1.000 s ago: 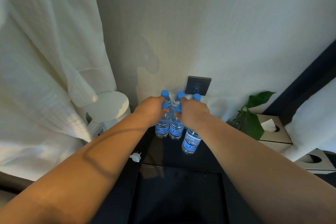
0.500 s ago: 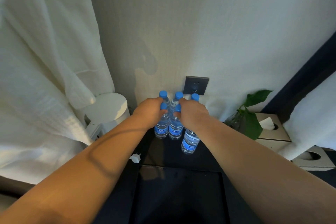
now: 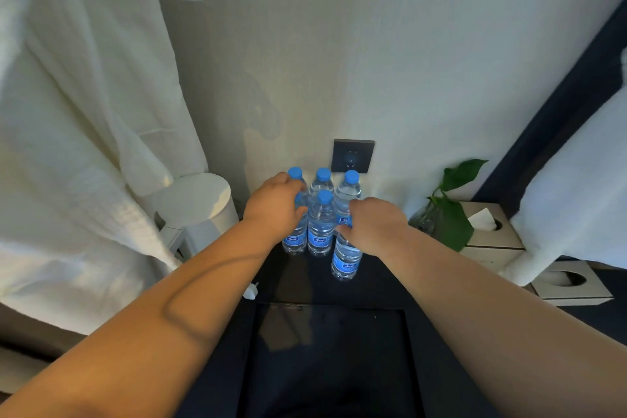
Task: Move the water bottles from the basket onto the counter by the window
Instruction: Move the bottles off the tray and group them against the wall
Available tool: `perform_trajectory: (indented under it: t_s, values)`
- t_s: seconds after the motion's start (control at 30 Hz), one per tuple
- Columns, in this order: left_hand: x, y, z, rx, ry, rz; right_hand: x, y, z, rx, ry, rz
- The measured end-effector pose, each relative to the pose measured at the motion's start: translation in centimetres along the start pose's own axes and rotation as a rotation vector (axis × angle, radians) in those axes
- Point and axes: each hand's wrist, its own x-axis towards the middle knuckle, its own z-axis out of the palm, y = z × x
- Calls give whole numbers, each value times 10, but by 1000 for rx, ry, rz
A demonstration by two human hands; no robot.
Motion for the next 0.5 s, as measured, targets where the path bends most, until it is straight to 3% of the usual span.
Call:
perform_trajectory:
  t_s: [0.5]
  values:
    - [17, 37, 5, 251, -99, 61, 11, 7, -3, 145, 21, 19]
